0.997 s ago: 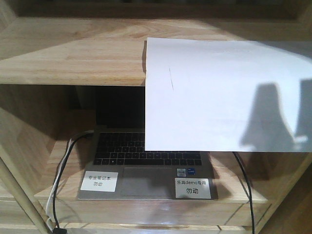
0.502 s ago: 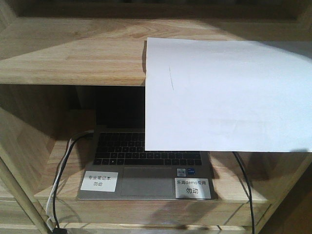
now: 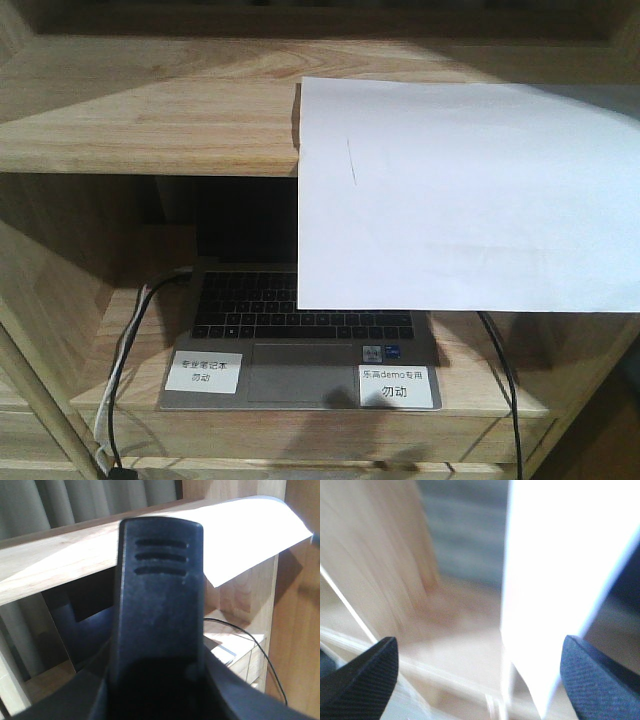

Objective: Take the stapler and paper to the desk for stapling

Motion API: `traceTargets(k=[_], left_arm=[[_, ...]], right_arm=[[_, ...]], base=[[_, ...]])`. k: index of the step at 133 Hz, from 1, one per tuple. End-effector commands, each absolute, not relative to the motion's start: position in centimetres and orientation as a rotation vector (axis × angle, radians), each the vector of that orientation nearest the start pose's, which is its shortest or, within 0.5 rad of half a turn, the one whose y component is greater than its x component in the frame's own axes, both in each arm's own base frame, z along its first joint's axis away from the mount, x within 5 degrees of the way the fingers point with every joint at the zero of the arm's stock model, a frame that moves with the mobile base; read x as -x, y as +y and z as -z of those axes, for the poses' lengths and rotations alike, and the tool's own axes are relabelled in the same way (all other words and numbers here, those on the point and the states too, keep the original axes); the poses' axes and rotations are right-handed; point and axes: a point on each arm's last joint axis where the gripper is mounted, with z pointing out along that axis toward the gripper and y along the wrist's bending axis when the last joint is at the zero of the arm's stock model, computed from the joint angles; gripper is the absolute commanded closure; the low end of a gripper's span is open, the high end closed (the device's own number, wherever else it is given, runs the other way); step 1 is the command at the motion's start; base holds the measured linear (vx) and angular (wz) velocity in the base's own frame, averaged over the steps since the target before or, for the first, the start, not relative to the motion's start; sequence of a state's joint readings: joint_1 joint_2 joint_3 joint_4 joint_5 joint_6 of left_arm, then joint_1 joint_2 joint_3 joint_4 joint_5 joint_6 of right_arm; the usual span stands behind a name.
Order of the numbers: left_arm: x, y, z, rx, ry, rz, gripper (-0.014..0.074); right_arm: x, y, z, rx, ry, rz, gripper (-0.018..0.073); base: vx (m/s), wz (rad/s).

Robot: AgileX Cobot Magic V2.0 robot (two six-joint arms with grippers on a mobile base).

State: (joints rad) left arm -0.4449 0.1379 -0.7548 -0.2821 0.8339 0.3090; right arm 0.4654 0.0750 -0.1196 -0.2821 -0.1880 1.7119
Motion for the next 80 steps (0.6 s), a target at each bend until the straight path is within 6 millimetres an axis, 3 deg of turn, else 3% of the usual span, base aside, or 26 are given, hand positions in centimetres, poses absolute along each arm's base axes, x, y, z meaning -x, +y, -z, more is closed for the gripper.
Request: traceTargets(k=[1,36,58,80], left_arm=[[1.6,-1.3,-38.6,-0.563,1.477,0.448,0.0603],[1.6,-1.3,-38.6,-0.563,1.477,0.448,0.0603],[1.6,-1.3,-38.6,-0.563,1.477,0.448,0.0603],[1.6,-1.3,-38.6,-0.563,1.477,0.448,0.0603]], right_arm=[[-4.5,3.2,-26.7,-0.556,1.301,-1.668,-0.0050],[-5.3,3.4,-23.1,-0.599,1.329,-1.640,-0.0035],[-5.7,3.1,-23.8,-0.499,1.212,-1.551,-0.0023],[-6.7,2.9,-23.9,-0.542,1.184,-1.476,-0.0022]], base=[[0.00,0.00],[0.00,0.00],[0.00,0.00],[0.00,0.00]])
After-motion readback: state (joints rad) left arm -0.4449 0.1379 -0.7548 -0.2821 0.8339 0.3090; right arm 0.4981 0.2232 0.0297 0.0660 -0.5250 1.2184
